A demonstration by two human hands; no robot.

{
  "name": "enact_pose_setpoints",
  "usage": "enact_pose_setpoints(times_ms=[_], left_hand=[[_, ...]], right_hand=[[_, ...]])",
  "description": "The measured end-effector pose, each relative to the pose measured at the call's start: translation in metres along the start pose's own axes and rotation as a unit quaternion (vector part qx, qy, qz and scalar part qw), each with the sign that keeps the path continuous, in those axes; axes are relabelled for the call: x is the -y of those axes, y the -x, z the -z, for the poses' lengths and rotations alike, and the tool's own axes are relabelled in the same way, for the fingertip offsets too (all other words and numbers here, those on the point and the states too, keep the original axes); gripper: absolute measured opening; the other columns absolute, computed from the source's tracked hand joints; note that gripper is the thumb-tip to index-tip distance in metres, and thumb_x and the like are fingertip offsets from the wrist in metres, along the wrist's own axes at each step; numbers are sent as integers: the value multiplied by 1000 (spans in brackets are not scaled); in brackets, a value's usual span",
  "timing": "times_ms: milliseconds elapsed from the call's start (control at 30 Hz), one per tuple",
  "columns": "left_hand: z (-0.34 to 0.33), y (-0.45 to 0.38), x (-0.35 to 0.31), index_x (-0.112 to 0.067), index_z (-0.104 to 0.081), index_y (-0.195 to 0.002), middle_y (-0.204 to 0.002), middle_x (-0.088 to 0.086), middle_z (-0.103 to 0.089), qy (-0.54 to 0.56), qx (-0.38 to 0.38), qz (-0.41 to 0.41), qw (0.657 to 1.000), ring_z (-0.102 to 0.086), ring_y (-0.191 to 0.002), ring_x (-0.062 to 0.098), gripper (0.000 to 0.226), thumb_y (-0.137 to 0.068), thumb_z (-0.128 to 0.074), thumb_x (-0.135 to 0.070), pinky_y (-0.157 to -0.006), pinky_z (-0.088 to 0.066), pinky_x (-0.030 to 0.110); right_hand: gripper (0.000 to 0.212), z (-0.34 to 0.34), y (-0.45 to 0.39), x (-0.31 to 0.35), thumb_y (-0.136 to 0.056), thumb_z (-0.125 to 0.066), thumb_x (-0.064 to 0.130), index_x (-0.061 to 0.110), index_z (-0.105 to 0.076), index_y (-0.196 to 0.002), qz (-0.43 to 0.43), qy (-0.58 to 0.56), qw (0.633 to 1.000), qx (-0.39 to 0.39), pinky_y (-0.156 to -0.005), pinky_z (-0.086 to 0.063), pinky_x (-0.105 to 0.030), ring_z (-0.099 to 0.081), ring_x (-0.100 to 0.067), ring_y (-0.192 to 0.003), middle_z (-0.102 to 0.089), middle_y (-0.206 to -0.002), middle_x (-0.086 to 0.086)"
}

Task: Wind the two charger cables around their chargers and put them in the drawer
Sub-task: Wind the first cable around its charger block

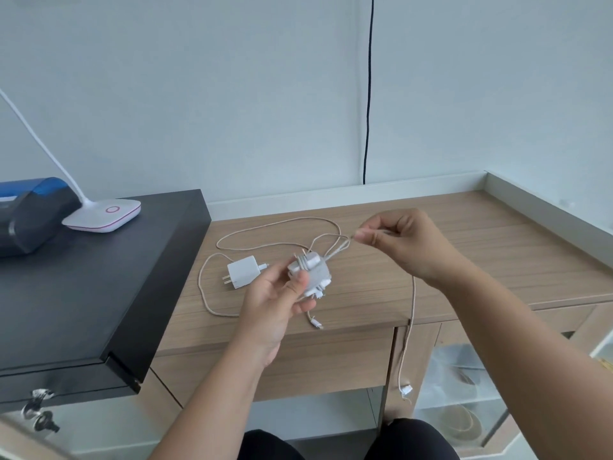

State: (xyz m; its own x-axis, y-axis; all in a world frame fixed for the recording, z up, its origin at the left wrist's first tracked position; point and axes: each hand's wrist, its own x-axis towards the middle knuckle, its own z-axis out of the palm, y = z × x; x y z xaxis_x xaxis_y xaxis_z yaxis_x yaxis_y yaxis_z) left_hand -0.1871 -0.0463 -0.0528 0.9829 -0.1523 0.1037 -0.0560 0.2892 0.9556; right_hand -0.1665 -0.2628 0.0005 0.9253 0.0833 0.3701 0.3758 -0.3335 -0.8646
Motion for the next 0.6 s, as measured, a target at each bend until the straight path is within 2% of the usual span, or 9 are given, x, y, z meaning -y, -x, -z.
enact_pose_setpoints(times_ms=[67, 167, 267, 333, 400, 433, 533, 600], left_hand=[[-2, 3, 3, -16, -64, -112, -96, -5, -75, -66, 29, -17, 997, -70, -82, 12, 35, -77, -67, -23, -67, -57, 26], [-5, 6, 6, -16, -64, -119, -102, 3, -73, -122, 66, -37, 990, -68, -84, 15, 38, -83, -73, -25, -67, -55, 27], [-5, 8, 4, -21, -65, -117, -99, 4, -71, -139, 82, -35, 986, -66, -82, 14, 36, -81, -67, -26, -66, -55, 27], [-4, 10, 2, -26, -65, -115, -97, 0, -72, -143, 92, -28, 985, -66, -83, 14, 34, -81, -67, -27, -68, -56, 27], [-2, 11, 0, -31, -67, -112, -97, 0, -72, -155, 103, -29, 982, -65, -84, 14, 32, -80, -68, -27, -70, -56, 29], [-2, 11, 0, -35, -69, -109, -98, 2, -71, -160, 108, -31, 981, -63, -85, 15, 31, -80, -68, -27, -72, -57, 31], [1, 11, -5, -42, -71, -105, -101, -1, -72, -173, 121, -40, 977, -62, -91, 13, 30, -80, -70, -26, -87, -54, 33], [5, 11, -7, -40, -70, -106, -101, -4, -73, -180, 124, -42, 975, -61, -92, 10, 30, -79, -70, -25, -90, -54, 32]], right_hand=[[14, 2, -6, 4, -81, -74, 27, 15, -71, -75, 20, 22, 1000, 3, -54, -33, -21, -37, -14, -57, -48, -61, -8], [15, -4, -13, 7, -80, -74, 33, 19, -70, -77, 46, 36, 998, 17, -59, -35, -28, -38, -17, -60, -51, -62, -22], [20, -10, -17, 9, -77, -72, 39, 20, -70, -80, 76, 13, 997, 26, -59, -34, -31, -38, -19, -60, -54, -66, -34], [19, -13, -18, 9, -79, -73, 36, 18, -70, -79, 83, 6, 996, 32, -58, -34, -28, -36, -18, -58, -52, -61, -29], [16, -19, -19, 7, -81, -74, 29, 15, -69, -76, 80, 2, 996, 40, -55, -32, -24, -33, -16, -55, -44, -55, -15], [16, -23, -19, 5, -81, -74, 29, 14, -69, -75, 78, -3, 996, 48, -56, -33, -24, -35, -16, -55, -45, -55, -15], [26, -33, -21, -2, -75, -74, 41, 16, -70, -77, 70, -21, 995, 66, -64, -38, -32, -44, -18, -65, -56, -69, -36], [28, -38, -21, -5, -73, -73, 43, 16, -70, -77, 62, -33, 996, 63, -64, -38, -34, -44, -19, -67, -56, -70, -36]])
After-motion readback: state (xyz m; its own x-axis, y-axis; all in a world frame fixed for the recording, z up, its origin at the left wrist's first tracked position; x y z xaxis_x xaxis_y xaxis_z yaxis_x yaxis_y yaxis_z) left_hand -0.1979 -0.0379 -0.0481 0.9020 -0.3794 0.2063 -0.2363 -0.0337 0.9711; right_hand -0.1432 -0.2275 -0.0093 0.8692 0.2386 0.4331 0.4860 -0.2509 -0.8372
